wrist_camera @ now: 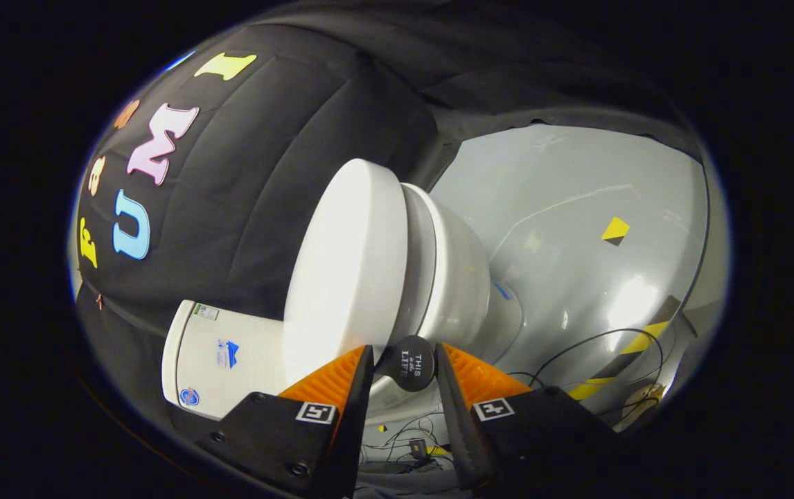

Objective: Open the toilet lid.

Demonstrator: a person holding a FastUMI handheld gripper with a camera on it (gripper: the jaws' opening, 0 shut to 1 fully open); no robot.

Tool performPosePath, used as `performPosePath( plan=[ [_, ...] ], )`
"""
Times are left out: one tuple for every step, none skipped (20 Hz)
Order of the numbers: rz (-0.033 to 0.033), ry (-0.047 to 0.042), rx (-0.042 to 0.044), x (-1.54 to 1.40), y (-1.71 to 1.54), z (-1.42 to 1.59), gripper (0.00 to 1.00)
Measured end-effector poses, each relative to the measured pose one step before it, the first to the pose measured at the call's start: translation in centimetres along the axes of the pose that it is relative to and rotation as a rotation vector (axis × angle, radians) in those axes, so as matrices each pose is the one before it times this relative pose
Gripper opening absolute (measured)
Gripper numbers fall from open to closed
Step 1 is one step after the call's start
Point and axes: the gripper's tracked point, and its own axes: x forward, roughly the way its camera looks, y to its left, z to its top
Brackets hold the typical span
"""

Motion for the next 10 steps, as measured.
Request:
performPosePath(
  plan=[
    [-0.03482,0.00223,-0.00703,0.395,-0.802,-0.392,0.57],
    [0.00549,-0.00433,0.00900,0.025,-0.212,0.213,0.49],
    [0.00968,0.00212,0.00811,-0.089,0.187,0.250,0.40],
    [0.00605,-0.00004,0.00103,-0.115,0.154,0.045,0.31],
    [0.00148,0.00021,-0.00014,0.046,-0.099,-0.018,0.31],
    [0.00054,-0.00220,0.00140,0.202,-0.004,0.084,0.31],
    [0.00230,-0.00264,0.00091,0.213,0.068,0.051,0.31],
    [-0.01728,-0.00278,-0.00466,-0.081,-0.236,-0.206,0.31],
    [0.02972,-0.02757,0.03026,0.645,0.404,0.233,0.31],
    [-0.00129,0.01587,0.00184,0.058,-0.182,0.326,0.25]
  ],
)
